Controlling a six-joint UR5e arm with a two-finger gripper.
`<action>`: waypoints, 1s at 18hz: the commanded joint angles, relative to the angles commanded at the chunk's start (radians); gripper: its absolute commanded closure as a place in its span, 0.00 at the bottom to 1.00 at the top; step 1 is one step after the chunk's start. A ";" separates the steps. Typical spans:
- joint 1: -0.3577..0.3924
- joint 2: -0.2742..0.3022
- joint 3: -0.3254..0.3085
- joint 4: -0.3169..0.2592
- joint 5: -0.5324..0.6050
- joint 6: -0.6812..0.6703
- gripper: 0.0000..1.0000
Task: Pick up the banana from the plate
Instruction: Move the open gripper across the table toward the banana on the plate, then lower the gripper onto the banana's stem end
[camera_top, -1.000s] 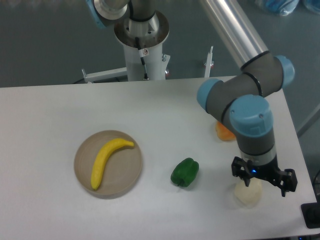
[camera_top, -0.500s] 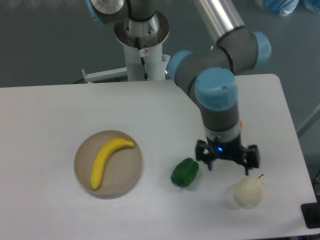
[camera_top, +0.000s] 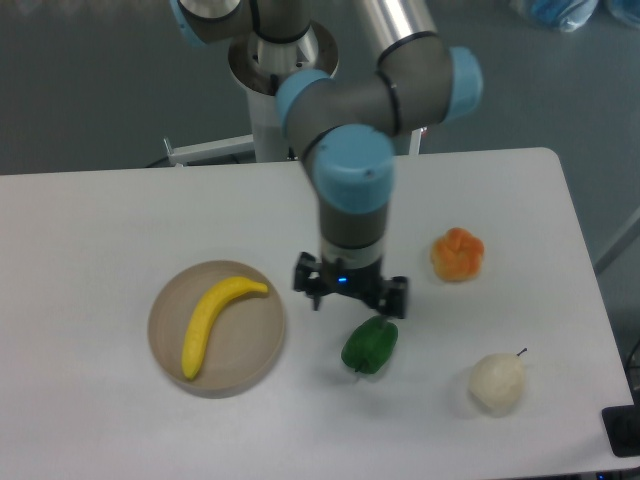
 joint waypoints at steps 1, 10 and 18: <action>-0.020 0.002 -0.021 0.020 0.000 -0.011 0.00; -0.127 -0.003 -0.180 0.190 0.009 -0.098 0.00; -0.206 -0.028 -0.193 0.195 0.012 -0.144 0.00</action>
